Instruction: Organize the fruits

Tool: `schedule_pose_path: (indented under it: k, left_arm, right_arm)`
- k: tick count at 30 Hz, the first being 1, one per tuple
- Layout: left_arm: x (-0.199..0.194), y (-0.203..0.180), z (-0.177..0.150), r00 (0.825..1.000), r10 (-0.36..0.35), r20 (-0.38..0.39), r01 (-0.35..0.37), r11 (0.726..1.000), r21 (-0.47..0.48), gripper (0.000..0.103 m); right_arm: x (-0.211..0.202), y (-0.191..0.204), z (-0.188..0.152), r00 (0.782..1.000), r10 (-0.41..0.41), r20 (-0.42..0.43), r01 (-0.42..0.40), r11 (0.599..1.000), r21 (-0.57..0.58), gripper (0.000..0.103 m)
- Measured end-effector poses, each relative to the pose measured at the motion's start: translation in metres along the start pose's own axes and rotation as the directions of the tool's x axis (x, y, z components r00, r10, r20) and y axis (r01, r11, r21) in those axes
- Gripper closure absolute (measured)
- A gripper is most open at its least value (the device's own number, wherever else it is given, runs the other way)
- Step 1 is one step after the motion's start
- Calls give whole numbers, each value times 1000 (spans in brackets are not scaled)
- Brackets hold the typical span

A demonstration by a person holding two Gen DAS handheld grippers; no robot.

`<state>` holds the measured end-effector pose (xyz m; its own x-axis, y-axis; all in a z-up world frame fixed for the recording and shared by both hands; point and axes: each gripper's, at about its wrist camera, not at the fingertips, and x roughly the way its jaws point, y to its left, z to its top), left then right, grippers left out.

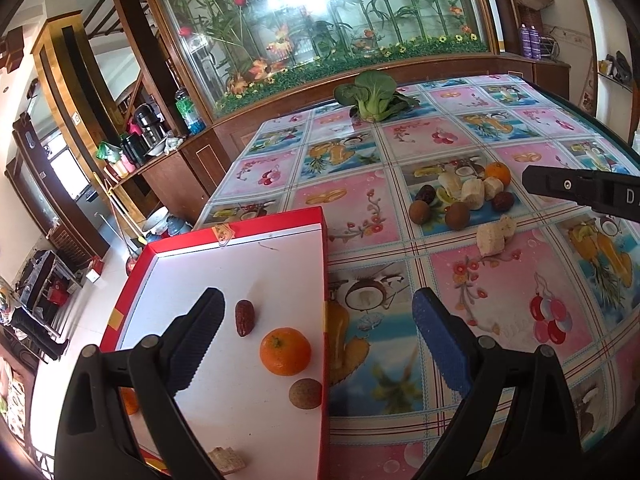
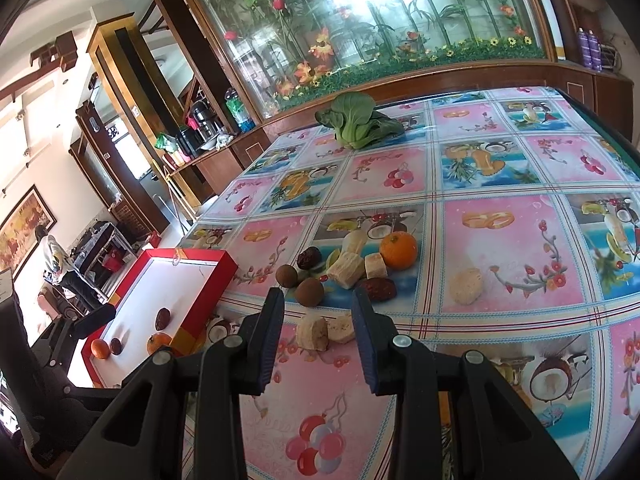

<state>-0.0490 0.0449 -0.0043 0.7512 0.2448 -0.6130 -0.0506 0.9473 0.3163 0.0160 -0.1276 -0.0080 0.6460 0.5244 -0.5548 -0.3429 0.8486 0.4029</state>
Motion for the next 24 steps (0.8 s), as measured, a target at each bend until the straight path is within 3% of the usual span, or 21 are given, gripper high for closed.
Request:
schedule_pose_path:
  k: [13, 18, 24]
  left_arm:
    - [11, -4, -3, 999, -23, -23, 24, 1000, 7, 8]
    - [18, -2, -7, 996, -64, -57, 65, 998, 21, 8]
    - [23, 2, -10, 990, -124, -66, 128, 990, 56, 8]
  right_arm:
    - [-2, -5, 2, 1000, -20, 0, 20, 1000, -6, 69]
    - [-16, -40, 12, 990, -137, 19, 138, 990, -30, 69]
    - [-21, -95, 18, 975, -217, -40, 218, 975, 48, 69]
